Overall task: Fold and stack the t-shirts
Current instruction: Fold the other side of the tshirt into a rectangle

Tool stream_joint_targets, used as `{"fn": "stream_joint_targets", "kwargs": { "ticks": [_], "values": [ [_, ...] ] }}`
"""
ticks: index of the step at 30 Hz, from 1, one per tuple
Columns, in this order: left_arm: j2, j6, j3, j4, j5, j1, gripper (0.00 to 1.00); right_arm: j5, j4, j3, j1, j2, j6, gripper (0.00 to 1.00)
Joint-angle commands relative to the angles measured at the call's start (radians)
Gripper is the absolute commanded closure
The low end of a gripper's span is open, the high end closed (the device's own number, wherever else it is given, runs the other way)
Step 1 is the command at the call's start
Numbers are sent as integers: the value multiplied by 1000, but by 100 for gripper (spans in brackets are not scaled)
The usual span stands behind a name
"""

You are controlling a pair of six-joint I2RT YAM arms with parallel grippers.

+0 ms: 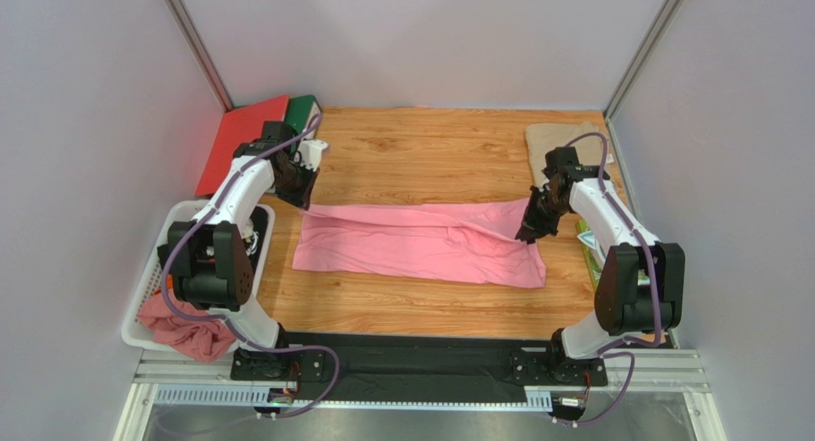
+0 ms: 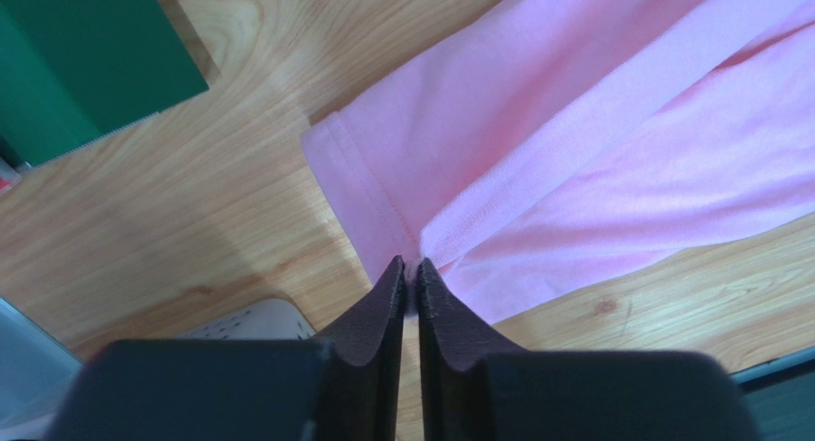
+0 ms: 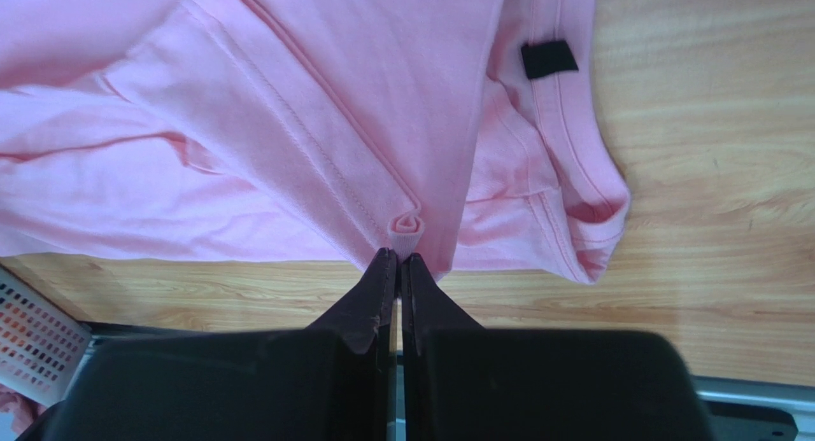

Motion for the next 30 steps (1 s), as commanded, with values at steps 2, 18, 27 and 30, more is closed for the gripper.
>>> {"fn": "stream_joint_targets", "kwargs": {
  "ticks": [2,18,27,30],
  "values": [
    [-47,29,-43,20,9,2,73,9,33,-90,28,4,51,96],
    [-30,-60,59,-11,69,1,28,48,-1,151,41,36,112,64],
    [226,-140,277,-39,111,-36,35,-83,11,497,173,413,89,68],
    [244,-138,245,-13,106,-39,37,-75,-3,536,213,467,82,66]
  ]
}}
